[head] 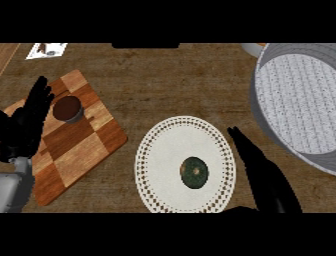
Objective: Pick the squash from the placemat and place it in the basket
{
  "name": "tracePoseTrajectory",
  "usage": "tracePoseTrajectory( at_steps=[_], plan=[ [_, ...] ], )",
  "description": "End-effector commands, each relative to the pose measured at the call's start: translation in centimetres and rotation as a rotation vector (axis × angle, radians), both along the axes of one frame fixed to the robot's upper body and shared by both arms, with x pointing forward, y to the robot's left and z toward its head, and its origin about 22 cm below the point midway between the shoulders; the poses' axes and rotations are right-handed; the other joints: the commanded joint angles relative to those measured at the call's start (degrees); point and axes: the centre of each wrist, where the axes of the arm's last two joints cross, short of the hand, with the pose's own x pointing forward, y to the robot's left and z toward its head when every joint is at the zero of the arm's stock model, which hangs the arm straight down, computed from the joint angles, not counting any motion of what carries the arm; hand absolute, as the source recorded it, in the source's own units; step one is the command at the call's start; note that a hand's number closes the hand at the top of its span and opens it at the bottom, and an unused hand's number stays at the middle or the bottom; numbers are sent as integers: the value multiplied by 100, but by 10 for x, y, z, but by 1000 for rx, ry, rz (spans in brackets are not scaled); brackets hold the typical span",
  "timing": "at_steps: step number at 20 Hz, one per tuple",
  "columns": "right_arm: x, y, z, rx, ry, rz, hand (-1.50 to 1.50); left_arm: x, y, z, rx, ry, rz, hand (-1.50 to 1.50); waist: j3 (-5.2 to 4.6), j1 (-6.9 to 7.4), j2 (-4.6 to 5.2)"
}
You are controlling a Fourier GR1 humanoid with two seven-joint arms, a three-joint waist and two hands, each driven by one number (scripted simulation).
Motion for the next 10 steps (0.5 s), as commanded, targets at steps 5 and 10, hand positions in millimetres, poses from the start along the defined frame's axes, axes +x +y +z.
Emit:
tracePoseTrajectory(
  at_steps=[5, 10],
  plan=[
    [16, 29, -42, 19, -57, 16, -150, 3, -17, 6, 5, -3, -6, 0, 1, 19, 4],
    [-12, 14, -77, -8, -103, 12, -150, 7, 1, -6, -21, 10, -2, 0, 1, -14, 4]
  ],
)
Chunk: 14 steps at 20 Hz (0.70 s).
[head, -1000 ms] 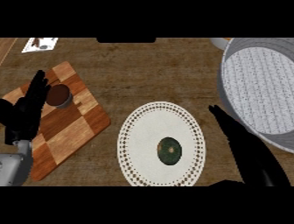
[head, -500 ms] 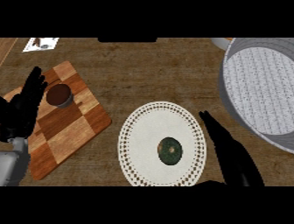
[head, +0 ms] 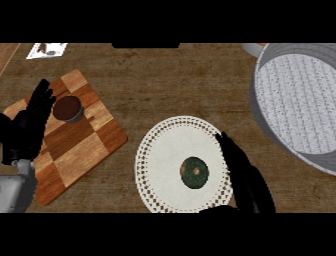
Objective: Pick the squash from the placemat and place it in the basket
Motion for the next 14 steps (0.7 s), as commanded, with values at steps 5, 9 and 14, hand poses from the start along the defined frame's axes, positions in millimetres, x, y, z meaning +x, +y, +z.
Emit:
tracePoseTrajectory(
  at_steps=[5, 9, 14],
  plan=[
    [8, -7, -22, 2, -31, 8, -150, -2, 1, 13, 12, -3, 13, 0, 0, 3, 0],
    [10, 15, -5, 28, -37, 4, -150, -10, 0, 13, 22, 9, 13, 0, 0, 11, -3],
    [2, 13, -40, 14, -34, 10, -150, -14, -8, 17, -5, -8, 5, 0, 1, 14, -3]
  ],
)
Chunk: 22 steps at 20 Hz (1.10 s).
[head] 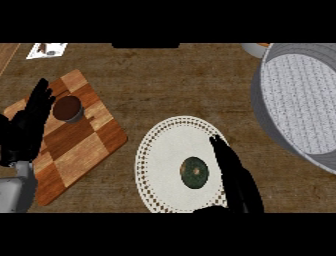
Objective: Pick the squash from the placemat and place it in the basket
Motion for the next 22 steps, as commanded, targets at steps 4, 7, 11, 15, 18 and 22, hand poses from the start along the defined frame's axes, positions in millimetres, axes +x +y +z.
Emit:
tracePoseTrajectory(
  at_steps=[4, 7, 11, 15, 18, 22],
  plan=[
    [7, 2, -25, -19, 29, -24, -150, 7, 18, -6, -6, -8, 1, 0, 0, -2, 3],
    [26, 10, -23, -84, 23, -29, -150, 8, 9, 14, 2, 1, -18, 0, 0, 12, 2],
    [35, -4, -36, -60, 37, -36, -150, 6, -4, 2, 12, 5, -20, 0, 1, 6, 3],
    [18, 17, -30, -88, 59, -24, -150, 3, 0, -3, -14, -4, 9, 0, 0, -1, 0],
    [29, 21, -37, -93, 59, -9, -150, -12, 13, -1, 8, -5, -20, 0, 0, 17, 0],
    [28, 13, -52, -94, 64, -15, -150, 2, -10, -4, 0, 17, -15, 0, 0, 1, 2]
  ],
)
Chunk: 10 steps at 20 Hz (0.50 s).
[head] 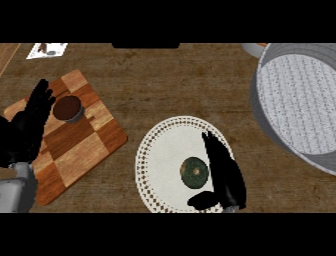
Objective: Pick the squash from the placemat and place it in the basket
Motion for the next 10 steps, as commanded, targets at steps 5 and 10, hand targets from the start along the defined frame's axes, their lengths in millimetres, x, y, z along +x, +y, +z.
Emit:
tracePoseTrajectory(
  at_steps=[5, 10],
  plan=[
    [1, 3, -9, -16, 29, 1, -150, 6, -17, -16, -3, -8, 3, 0, 5, -10, 8],
    [14, -8, -15, -21, 107, 93, 150, -3, 3, -19, -8, 4, 10, 0, 5, 1, 11]
  ],
)
